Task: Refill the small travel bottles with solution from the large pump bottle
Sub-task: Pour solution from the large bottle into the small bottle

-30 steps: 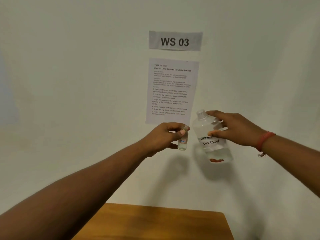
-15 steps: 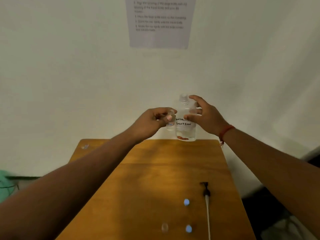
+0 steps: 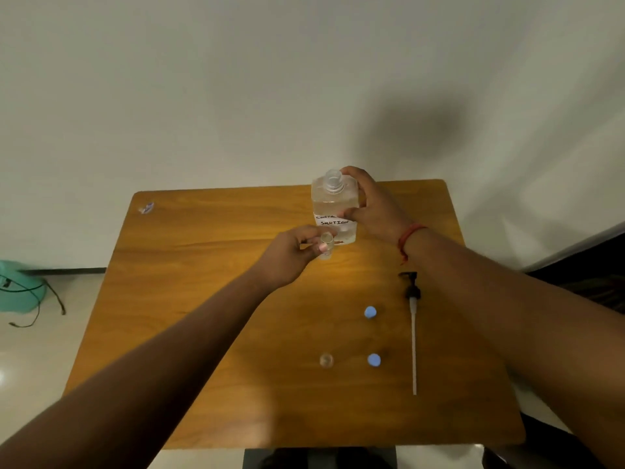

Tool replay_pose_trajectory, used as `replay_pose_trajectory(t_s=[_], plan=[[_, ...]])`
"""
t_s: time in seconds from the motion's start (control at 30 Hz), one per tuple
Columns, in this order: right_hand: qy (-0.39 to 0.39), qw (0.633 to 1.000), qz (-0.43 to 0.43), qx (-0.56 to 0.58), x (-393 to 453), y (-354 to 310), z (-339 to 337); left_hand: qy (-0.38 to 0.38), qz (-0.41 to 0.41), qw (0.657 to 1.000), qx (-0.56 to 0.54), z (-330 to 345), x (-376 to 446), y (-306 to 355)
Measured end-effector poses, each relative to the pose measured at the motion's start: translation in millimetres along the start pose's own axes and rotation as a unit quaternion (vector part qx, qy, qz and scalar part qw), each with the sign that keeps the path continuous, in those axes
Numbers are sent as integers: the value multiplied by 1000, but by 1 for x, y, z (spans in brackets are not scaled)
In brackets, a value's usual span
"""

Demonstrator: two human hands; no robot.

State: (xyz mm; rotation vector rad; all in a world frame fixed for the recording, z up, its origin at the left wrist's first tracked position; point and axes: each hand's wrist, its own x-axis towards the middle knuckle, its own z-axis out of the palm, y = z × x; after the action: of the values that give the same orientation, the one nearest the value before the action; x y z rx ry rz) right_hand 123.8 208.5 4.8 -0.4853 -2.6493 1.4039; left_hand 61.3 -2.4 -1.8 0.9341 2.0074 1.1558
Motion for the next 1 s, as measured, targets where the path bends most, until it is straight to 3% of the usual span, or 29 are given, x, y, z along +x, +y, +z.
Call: replay_pose_trajectory(t_s=[0.33,1.0], plan=[[-44,999,10,2,-6,36,44,-19,-60,998,7,39,-16,-66],[-19,1000,17,-7,-15,46,64,-25,-34,998,40,61,-26,-107]])
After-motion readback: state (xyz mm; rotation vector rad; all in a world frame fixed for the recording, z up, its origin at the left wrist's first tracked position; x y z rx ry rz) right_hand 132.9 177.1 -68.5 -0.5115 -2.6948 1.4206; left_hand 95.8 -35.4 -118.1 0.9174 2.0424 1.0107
